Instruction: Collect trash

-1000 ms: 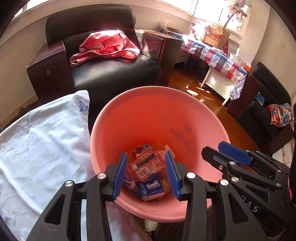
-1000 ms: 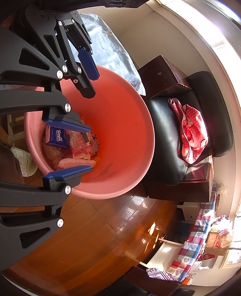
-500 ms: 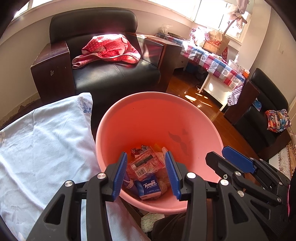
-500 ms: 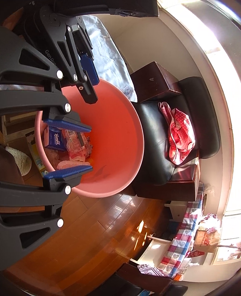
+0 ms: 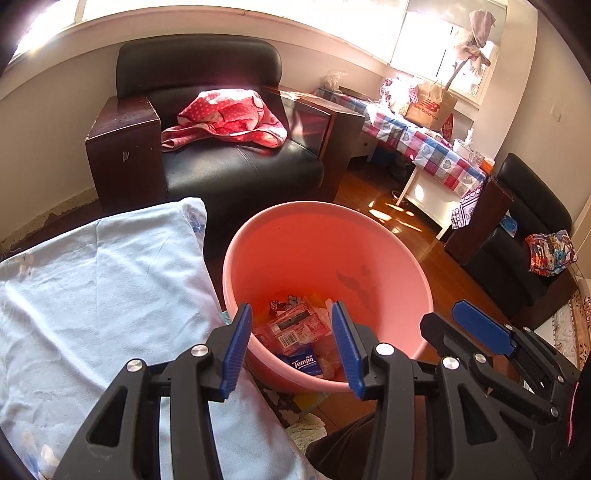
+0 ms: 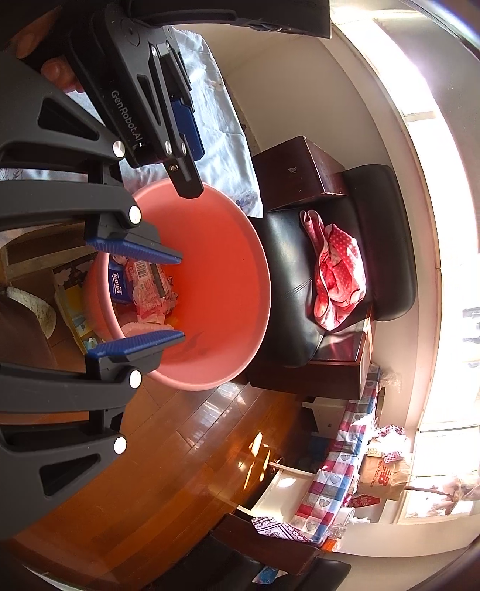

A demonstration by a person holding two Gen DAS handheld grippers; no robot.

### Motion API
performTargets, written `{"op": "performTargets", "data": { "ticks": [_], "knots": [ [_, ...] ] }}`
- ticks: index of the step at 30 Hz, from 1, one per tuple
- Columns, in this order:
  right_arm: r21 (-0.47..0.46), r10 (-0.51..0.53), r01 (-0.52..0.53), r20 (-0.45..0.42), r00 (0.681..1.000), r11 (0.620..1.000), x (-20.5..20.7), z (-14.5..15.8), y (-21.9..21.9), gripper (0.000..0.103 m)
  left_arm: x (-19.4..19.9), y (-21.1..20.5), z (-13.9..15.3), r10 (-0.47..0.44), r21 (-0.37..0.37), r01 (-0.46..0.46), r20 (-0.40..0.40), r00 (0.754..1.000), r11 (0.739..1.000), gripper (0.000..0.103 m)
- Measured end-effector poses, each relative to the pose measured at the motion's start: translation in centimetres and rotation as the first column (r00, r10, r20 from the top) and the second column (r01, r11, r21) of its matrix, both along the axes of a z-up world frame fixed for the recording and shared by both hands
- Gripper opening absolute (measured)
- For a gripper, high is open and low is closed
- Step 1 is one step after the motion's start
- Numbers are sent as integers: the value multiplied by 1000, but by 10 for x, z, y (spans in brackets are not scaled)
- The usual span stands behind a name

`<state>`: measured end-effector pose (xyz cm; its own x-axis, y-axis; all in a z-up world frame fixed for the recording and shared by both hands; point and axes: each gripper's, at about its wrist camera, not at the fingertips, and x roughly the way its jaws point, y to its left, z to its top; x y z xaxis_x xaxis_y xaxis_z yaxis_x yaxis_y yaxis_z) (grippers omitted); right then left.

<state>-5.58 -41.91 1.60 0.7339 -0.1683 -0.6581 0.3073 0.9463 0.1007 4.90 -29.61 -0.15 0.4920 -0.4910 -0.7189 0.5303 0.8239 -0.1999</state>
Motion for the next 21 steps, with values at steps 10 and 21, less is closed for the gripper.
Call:
{"op": "performTargets", "data": {
  "ticks": [10,21],
  "knots": [
    [-2,12,-12,4,1000,1000,-14,1,25,38,-27,26,10,27,-11,-27,44,999,1000,44],
    [-23,23,-22,25,999,999,-30,3,48,45,-58,56,16,79,-19,-77,97,992,997,44]
  ]
}}
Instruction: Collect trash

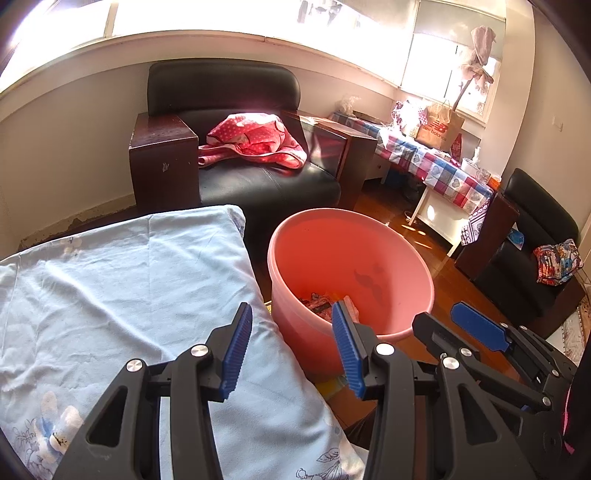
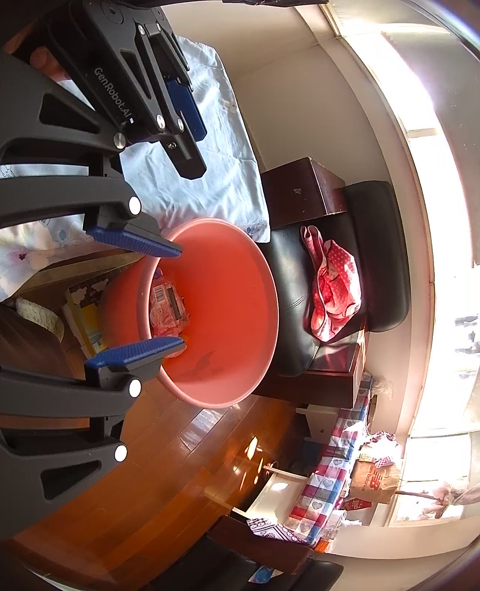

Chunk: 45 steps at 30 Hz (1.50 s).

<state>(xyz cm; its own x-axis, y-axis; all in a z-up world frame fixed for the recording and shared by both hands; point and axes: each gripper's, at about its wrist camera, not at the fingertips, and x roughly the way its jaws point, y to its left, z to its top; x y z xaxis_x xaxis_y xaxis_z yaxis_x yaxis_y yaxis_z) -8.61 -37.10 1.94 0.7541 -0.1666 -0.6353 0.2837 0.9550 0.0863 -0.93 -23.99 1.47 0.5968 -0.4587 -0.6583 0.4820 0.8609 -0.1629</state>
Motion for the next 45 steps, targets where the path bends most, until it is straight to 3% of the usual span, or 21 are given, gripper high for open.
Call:
{"op": "performTargets", "data": {
  "ticks": [8,24,45],
  "knots": [
    [-9,-10,10,15,1000,1000,-17,-3,11,45,-17,16,-5,12,-14,-12,-17,1000,1000,44],
    [-12,0,0,23,1000,1000,-35,-12,27,45,-46,32,-4,29,-26,-29,24,999,999,44],
    [7,7,-7,4,1000,1000,-39,-22,28,45,-49,34,-13,24,-15,-23,19,1000,1000,43]
  ]
}}
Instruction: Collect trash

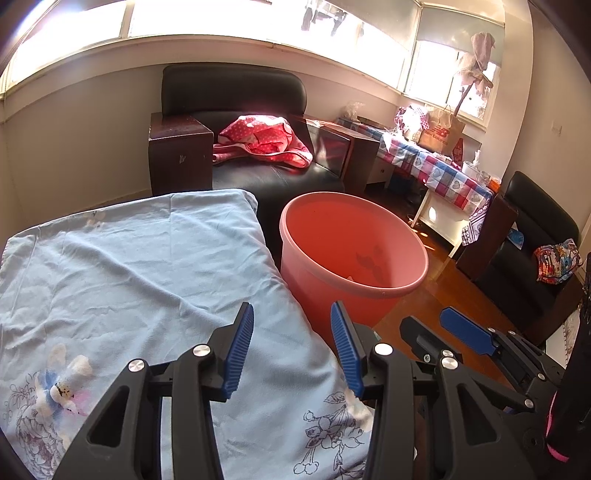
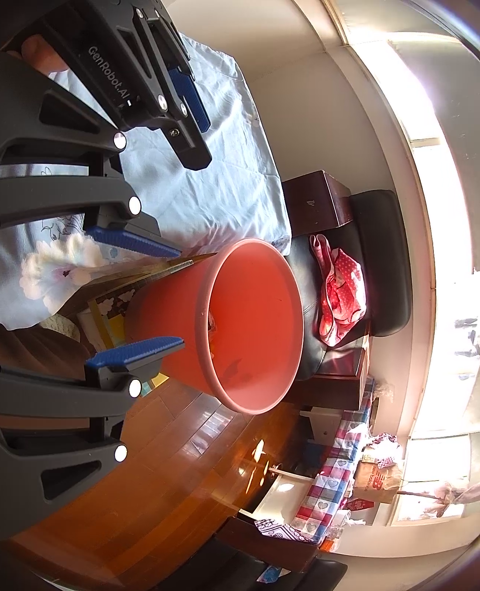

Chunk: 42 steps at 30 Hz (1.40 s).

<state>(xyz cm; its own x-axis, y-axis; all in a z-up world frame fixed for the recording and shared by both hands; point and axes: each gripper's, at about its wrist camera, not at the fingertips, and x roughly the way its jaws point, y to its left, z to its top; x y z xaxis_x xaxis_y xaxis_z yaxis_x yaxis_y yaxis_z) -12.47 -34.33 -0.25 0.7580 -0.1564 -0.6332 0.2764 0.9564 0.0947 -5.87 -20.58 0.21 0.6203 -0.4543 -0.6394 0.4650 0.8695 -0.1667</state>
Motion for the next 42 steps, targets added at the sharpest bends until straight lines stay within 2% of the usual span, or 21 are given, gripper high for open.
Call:
{"op": "performTargets", "data": {
  "ticks": [42],
  "knots": [
    [1,1,-1,-8,1000,1000,3,-7,1,45,2,-2,-6,-1,6,1,-7,1000,1000,42]
  ]
}}
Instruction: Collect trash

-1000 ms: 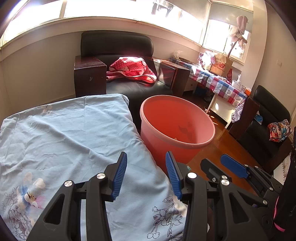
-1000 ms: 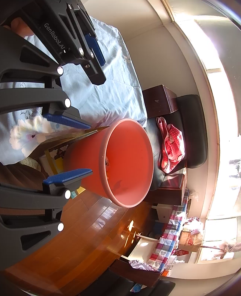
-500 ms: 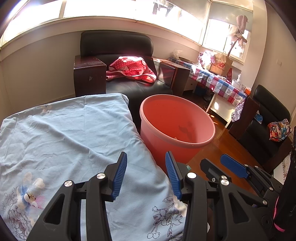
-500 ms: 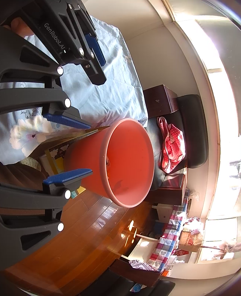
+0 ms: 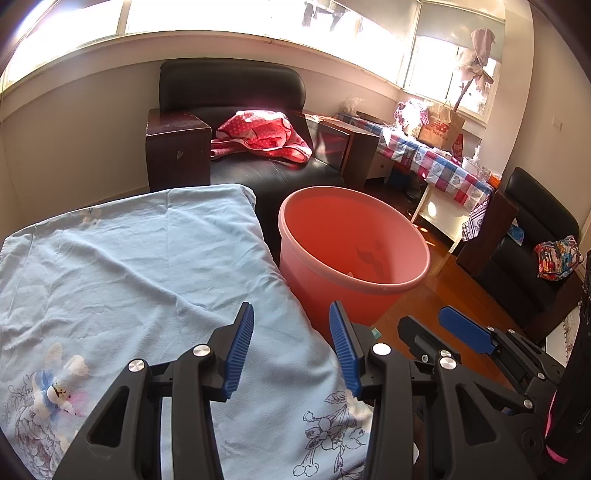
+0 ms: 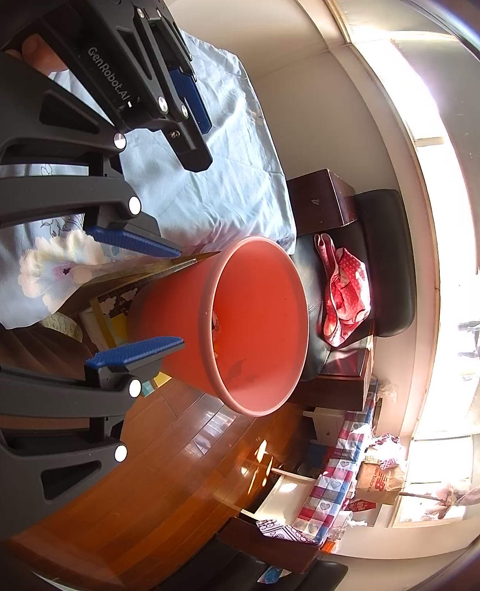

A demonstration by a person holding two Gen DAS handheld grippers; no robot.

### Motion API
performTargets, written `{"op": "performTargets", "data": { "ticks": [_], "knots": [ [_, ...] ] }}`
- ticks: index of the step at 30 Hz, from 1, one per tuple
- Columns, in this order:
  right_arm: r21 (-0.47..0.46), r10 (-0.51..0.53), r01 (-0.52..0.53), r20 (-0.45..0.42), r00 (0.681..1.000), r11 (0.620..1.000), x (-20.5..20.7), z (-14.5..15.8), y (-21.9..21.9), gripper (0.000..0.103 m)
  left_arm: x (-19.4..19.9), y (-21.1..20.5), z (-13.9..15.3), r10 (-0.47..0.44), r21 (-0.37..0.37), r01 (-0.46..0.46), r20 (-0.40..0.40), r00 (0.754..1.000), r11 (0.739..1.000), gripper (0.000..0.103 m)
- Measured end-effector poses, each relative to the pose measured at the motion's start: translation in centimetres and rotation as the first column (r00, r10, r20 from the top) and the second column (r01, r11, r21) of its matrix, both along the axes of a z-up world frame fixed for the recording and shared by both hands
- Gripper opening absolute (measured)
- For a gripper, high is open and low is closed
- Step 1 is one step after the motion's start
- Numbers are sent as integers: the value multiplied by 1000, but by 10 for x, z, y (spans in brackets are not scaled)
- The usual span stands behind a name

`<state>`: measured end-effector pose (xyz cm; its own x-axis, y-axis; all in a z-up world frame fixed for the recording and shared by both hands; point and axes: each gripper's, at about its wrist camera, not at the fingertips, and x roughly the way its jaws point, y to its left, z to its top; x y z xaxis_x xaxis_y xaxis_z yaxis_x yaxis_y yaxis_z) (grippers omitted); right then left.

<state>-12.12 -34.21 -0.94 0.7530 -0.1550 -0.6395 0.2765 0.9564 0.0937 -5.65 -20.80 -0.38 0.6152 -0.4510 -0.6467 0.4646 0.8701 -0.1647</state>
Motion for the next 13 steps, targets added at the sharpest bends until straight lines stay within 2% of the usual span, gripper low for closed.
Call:
{"op": "performTargets", "data": {
  "ticks": [13],
  "knots": [
    [-2,4,-4,-4,1000,1000,-1,-4,0,45,3,1,-6,1,4,-1,-9,1000,1000,42]
  ]
}}
